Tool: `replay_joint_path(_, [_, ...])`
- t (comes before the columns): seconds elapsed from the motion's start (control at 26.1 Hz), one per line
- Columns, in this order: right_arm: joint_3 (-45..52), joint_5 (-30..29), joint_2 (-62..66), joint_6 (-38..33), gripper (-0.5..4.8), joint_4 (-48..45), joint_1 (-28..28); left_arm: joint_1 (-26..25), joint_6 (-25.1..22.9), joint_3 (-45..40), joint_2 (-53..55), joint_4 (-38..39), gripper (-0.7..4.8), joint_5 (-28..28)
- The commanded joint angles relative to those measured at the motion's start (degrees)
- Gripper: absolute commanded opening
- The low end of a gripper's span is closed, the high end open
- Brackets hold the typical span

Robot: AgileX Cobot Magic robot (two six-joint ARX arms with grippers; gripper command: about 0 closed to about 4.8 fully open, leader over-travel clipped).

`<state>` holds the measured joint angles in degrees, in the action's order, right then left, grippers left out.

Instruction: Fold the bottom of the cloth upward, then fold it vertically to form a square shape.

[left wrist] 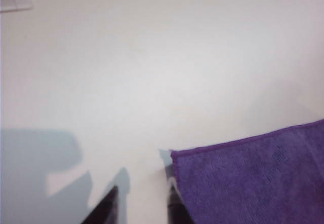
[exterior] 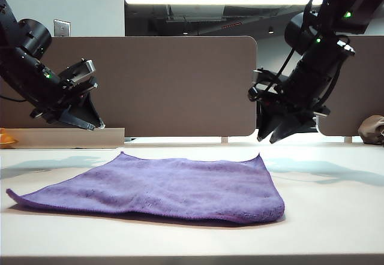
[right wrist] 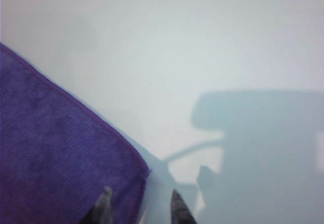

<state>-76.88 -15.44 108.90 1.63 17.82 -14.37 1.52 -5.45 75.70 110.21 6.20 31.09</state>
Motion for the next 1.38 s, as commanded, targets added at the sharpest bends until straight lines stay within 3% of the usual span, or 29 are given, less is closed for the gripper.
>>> replay_joint_path(0.04, [-0.39,-1.01,1.51,0.33,1.53,-0.76,-0.02,0.09,0.07,0.31,0.02,-1.36,1.22,1.27])
replay_joint_path(0.42, [-0.52,-1.66,3.43,0.33,1.54,-1.97,-0.04,0.24,1.31,1.81,3.52,-3.28,1.22,1.73])
replay_joint_path(0.58, [-0.52,-2.60,3.80,0.33,1.53,-2.49,-0.04,1.01,2.91,6.25,7.98,-3.02,1.22,3.93])
replay_joint_path(0.84, [-0.52,-2.73,3.80,0.33,1.53,-2.71,-0.04,2.29,2.64,11.26,11.43,1.49,1.22,4.81])
replay_joint_path(1.11, [-0.52,-2.95,3.80,0.31,1.53,-2.71,-0.04,2.40,-0.48,11.32,11.69,8.00,1.25,5.14])
replay_joint_path(1.38, [-0.52,-4.22,3.80,0.26,1.53,-2.78,-0.04,2.40,-0.57,11.32,11.78,9.35,1.25,5.11])
